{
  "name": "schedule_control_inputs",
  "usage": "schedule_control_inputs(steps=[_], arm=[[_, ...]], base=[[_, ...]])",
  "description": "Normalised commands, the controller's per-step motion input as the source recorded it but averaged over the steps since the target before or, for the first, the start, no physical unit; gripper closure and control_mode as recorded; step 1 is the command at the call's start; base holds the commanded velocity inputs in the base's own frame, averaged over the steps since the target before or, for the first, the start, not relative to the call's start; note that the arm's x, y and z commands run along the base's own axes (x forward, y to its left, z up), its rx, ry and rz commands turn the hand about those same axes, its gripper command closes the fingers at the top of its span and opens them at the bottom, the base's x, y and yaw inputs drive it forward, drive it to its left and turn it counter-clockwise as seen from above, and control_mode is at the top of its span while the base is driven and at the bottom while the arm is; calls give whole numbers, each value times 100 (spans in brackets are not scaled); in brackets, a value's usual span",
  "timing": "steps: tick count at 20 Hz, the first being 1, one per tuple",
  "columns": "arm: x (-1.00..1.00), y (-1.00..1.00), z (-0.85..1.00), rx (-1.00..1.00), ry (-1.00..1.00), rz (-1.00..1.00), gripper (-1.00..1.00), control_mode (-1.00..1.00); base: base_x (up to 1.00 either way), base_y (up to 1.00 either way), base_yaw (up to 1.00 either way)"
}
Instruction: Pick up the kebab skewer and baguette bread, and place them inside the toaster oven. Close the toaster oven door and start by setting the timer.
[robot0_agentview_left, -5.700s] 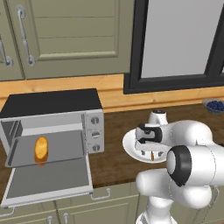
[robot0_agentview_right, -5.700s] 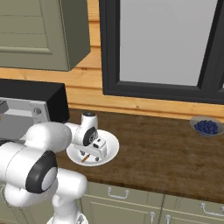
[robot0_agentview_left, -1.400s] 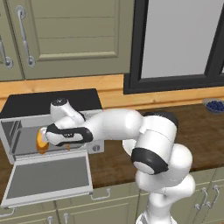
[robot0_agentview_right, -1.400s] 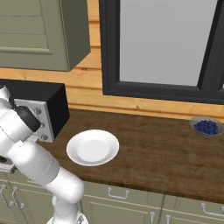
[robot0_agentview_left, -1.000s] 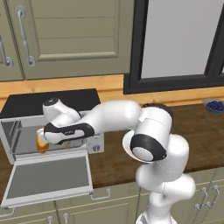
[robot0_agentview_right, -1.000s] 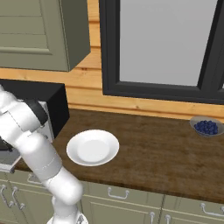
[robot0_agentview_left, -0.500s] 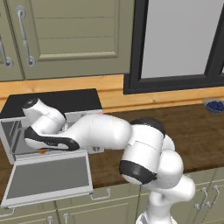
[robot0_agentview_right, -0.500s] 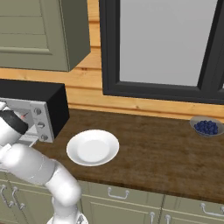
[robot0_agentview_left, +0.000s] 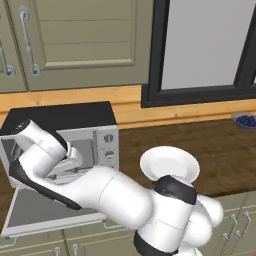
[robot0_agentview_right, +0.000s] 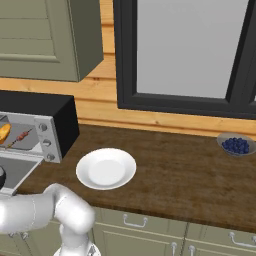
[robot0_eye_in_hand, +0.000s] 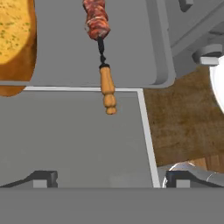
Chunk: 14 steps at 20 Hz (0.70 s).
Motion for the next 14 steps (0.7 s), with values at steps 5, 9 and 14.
schedule_control_inputs(steps=[5,9,14], arm=[[-26,-43,-39,9,-5,-9,-100,-100],[22,-7,-53,9,-4,-10,-100,-100],[24,18,-23,8,-4,-11,-100,-100]], base=[[0,0,0],[0,0,0],[0,0,0]])
